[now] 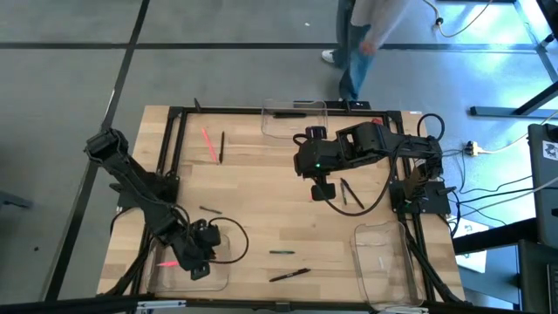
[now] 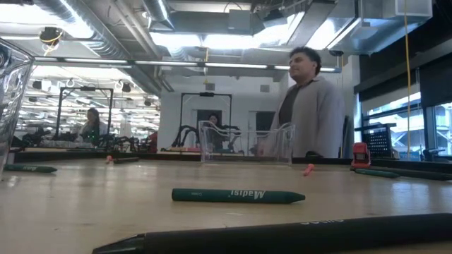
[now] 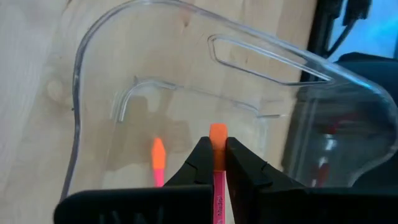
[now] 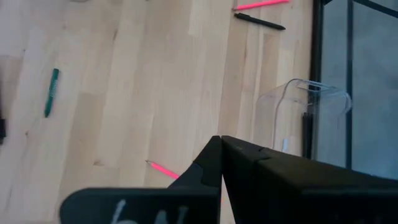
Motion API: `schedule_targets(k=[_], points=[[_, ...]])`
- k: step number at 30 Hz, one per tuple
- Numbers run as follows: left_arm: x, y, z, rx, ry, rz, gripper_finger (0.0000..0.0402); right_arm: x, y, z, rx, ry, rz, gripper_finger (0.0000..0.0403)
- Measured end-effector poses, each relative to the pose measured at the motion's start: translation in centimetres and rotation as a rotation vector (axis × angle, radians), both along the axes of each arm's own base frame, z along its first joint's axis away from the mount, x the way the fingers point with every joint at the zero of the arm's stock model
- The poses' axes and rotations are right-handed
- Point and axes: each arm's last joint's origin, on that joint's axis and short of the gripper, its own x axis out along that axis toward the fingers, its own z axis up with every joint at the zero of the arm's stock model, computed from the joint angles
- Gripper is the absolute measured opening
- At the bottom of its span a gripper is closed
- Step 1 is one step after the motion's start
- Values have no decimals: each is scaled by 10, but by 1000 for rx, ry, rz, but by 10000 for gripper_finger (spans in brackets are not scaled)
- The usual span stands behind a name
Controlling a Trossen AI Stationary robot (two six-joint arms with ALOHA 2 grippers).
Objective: Sort crayons/erasers/pens/pencils in bins
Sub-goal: Put the pink colored pencil into the bottom left transparent bin
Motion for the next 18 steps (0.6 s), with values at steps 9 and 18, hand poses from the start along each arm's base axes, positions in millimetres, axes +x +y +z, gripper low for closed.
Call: schedule_targets(k=[9, 18], points=[[1, 0, 0, 34, -27, -13, 8, 0, 5, -1, 149, 23, 87, 10], [-2, 4, -3, 76, -4, 9, 8, -1, 7, -1, 213, 34, 129, 10]])
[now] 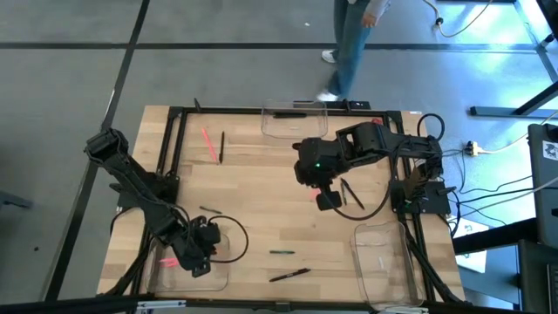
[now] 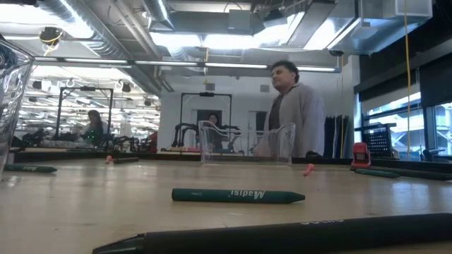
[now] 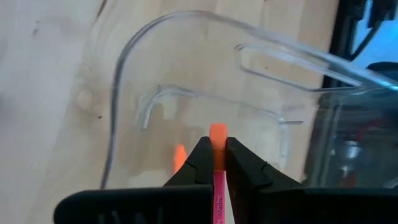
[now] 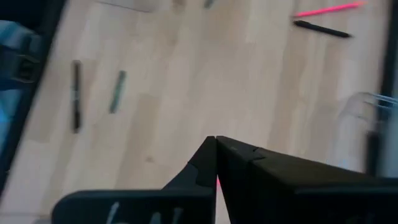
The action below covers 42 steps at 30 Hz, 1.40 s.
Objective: Sort crayons/erasers/pens/pencils in bins
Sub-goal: Put the pink colored pencil into the bottom left transparent bin, then put the green crayon into the bottom right transparent bin
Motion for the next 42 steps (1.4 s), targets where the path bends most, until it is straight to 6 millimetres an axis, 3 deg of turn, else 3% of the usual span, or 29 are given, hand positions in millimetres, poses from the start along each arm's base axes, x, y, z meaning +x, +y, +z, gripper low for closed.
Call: schedule_targets(k=[12, 25, 42], points=[[0, 1, -1, 26, -11, 12, 8, 1, 5, 1, 128, -9, 136, 10], [-9, 11, -24, 38, 34, 57, 10, 1, 5, 1, 117, -12, 155, 10], [-8, 10, -24, 34, 30, 55, 92, 2, 6, 2, 118, -27, 157, 10]])
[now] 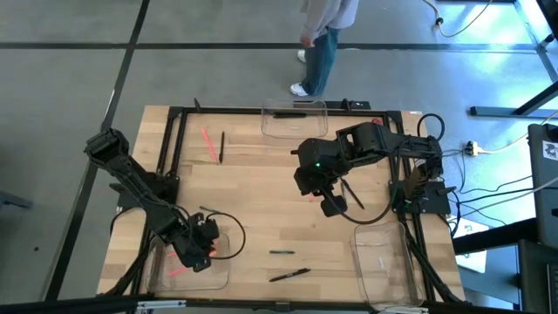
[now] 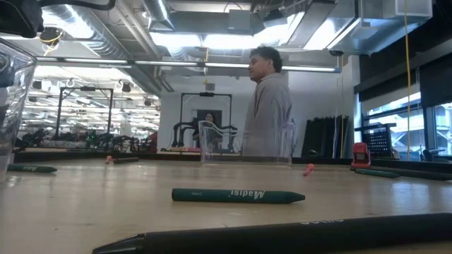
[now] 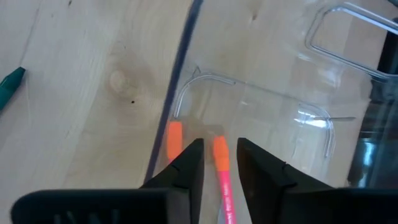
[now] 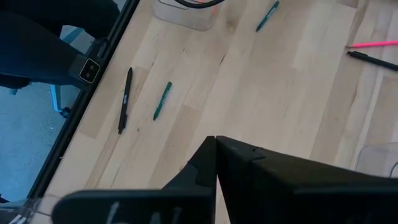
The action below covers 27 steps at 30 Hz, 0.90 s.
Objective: Sort crayons/erasers/pens/pencils in bins
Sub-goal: Put the green crayon into the bottom right transparent bin
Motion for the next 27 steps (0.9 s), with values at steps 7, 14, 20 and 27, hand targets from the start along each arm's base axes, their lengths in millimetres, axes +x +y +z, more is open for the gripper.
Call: schedule_targets(k=[7, 14, 20, 27], points=[[0, 0, 0, -2, 2, 0, 106, 0, 0, 0, -8, -4, 15, 10], [1, -3, 18, -82, -34, -6, 107, 0, 0, 0, -15, -4, 12, 10], [2, -1, 54, -76, -157, -62, 107, -4, 0, -2, 0, 56, -62, 10], [-4, 10, 82, -4, -251, -24, 107, -7, 7, -17, -86, 154, -260, 10]])
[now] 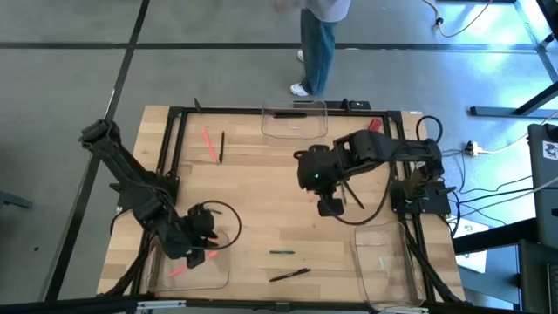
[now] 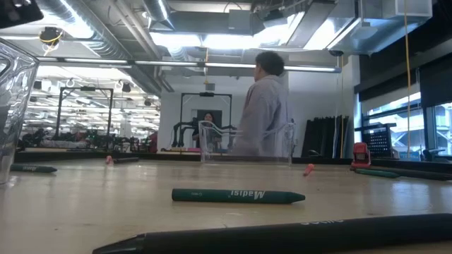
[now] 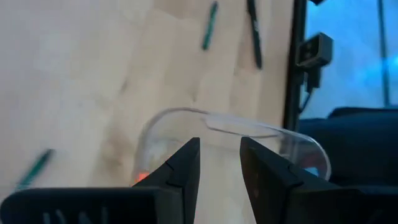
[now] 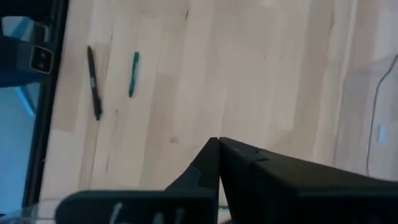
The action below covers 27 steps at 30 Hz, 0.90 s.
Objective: Sort crayons/erasers/pens/pencils in bins
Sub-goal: Put the green crayon into the bottom right transparent bin
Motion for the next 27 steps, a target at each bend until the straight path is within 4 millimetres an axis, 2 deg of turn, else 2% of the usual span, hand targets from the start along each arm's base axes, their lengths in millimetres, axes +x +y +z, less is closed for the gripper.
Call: schedule_targets(k=[7, 12, 19, 23, 27], points=[[-10, 17, 14, 84, -10, 81, 107, -3, 20, -18, 17, 79, -54, 10], [-17, 38, 18, 135, 40, 127, 107, -6, 32, -23, -7, 21, -79, 10], [-25, 64, 14, 223, 233, 130, 107, 4, 40, -38, 1, -16, -59, 10], [-24, 70, 12, 252, 266, 128, 107, 6, 40, -45, 0, -7, -62, 10], [-25, 72, -1, 305, 302, 68, 107, 9, 42, -44, 11, -45, -57, 10]])
